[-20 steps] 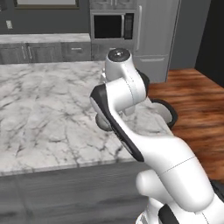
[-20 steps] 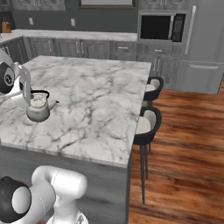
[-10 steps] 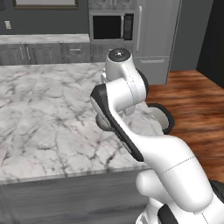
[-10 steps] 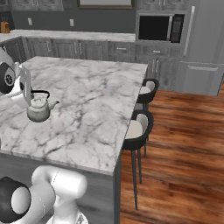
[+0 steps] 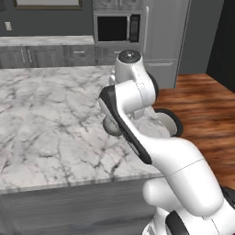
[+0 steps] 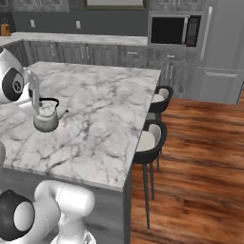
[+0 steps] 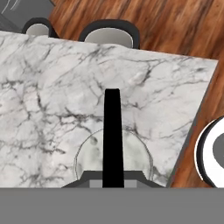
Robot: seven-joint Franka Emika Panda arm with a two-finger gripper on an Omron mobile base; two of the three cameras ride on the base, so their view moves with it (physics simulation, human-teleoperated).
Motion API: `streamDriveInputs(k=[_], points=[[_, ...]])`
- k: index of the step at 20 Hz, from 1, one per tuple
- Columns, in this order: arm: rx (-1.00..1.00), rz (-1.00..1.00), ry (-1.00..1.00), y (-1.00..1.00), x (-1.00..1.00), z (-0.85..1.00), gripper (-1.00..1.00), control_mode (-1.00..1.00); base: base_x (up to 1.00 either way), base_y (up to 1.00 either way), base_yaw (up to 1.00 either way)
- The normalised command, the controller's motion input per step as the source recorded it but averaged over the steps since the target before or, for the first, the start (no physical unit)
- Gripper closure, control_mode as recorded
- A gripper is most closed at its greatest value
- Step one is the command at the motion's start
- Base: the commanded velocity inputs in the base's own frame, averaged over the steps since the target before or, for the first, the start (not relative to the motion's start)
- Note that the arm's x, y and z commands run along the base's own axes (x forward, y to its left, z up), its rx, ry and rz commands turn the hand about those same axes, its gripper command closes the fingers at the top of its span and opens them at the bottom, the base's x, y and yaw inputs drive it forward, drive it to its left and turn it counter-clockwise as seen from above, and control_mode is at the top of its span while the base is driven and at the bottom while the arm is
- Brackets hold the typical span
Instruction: The kettle is done boiling. Turn off the stove, then wait for 300 timesteps before moving the kettle to the dining table.
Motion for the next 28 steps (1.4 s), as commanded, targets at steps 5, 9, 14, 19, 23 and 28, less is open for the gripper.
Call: streamDriveInputs(k=[5, 9, 14, 19, 23, 28], points=[[0.05, 0.0, 0.0, -0.37, 0.28, -0.15, 1.0, -1.0, 0.0, 0.0, 0.0], [0.01, 0.0, 0.03, -0.31, 0.36, -0.17, 1.0, -1.0, 0.0, 0.0, 0.0], [-0.04, 0.0, 0.0, -0.24, 0.37, -0.26, 1.0, -1.0, 0.0, 0.0, 0.0], [-0.08, 0.0, 0.04, -0.11, 0.48, -0.18, 1.0, -1.0, 0.0, 0.0, 0.0], [-0.11, -0.02, 0.08, -0.09, 0.52, -0.13, 1.0, -1.0, 0.0, 0.0, 0.0], [-0.06, -0.02, 0.09, -0.07, 0.41, -0.2, 1.0, -1.0, 0.0, 0.0, 0.0]])
